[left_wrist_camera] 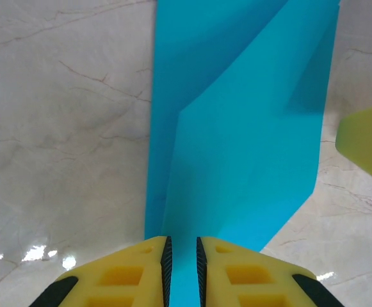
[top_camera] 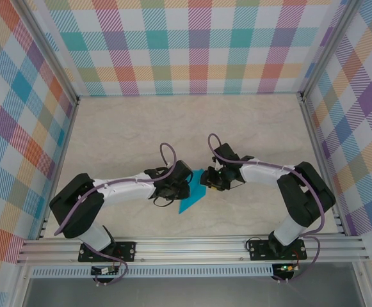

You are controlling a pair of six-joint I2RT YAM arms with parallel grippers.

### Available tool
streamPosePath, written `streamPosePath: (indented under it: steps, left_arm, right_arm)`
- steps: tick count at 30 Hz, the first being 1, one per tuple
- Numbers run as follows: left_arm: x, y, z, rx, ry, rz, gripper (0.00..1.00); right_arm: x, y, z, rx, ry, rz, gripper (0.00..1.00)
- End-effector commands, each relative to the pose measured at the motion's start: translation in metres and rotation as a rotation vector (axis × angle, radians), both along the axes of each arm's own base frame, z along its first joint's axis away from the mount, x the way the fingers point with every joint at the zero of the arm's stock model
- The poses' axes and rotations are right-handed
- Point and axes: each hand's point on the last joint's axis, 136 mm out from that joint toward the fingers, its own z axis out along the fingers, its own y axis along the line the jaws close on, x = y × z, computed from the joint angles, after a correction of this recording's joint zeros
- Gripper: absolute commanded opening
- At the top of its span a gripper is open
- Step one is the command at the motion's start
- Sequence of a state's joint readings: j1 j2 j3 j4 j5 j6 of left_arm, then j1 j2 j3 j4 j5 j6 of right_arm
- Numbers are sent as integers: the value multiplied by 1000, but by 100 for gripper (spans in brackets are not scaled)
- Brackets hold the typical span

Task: Fold a paper plane with a square sheet of paper (pick it up from the middle)
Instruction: Turn over the paper at the center of the table.

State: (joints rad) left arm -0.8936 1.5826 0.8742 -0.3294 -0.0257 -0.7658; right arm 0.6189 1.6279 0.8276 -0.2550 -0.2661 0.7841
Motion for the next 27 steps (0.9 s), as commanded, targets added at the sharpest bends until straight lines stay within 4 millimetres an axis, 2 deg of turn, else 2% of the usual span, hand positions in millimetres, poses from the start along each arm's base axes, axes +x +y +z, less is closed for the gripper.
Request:
streamPosePath:
  steps: [1, 17, 21, 27]
  left_arm:
    - [9, 9, 1, 60, -18, 0, 20]
    - [5, 4, -23, 56, 49, -29, 20]
    - [4, 6, -26, 66, 58, -28, 20]
    - [2, 9, -28, 78, 63, -23, 20]
  right_arm:
    - [-4, 5, -5, 33, 36, -6, 38]
    - [-13, 5, -25, 38, 92, -9, 37]
    - [-13, 11, -24, 72, 99, -4, 32]
    - [-11, 19, -19, 115, 97, -5, 31]
